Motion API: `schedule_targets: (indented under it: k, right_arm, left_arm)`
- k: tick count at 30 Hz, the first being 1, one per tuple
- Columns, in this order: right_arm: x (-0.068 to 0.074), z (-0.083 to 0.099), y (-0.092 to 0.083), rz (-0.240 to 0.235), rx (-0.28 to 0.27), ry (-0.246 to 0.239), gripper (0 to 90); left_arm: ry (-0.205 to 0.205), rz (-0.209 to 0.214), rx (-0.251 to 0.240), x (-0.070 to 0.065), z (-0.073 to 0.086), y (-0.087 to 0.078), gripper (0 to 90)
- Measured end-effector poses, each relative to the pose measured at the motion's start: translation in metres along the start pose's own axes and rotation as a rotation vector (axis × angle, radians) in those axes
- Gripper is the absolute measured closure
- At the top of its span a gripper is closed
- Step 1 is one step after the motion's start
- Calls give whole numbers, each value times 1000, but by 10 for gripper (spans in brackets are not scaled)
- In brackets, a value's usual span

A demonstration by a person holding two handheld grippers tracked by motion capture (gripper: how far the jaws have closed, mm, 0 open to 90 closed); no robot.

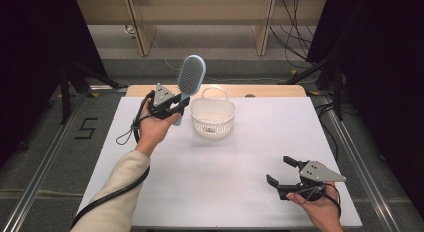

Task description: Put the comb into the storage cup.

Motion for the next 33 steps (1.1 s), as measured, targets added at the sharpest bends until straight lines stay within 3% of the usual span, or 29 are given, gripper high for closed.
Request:
schedule_targets:
  k: [33]
  right_arm:
    - [0, 0, 0, -2, 0, 1, 132]
  left_arm:
    - [6, 1, -3, -2, -6, 6, 697]
Point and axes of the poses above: each handheld gripper's, and its own axes: y roughly forward along the jaws, z roughly out of its underside, x roughly to its left, the point moved 5 cm from there along y, roughly forward along the jaws, and after that the axes turned 6 degrees about y, right-handed, at the moved point
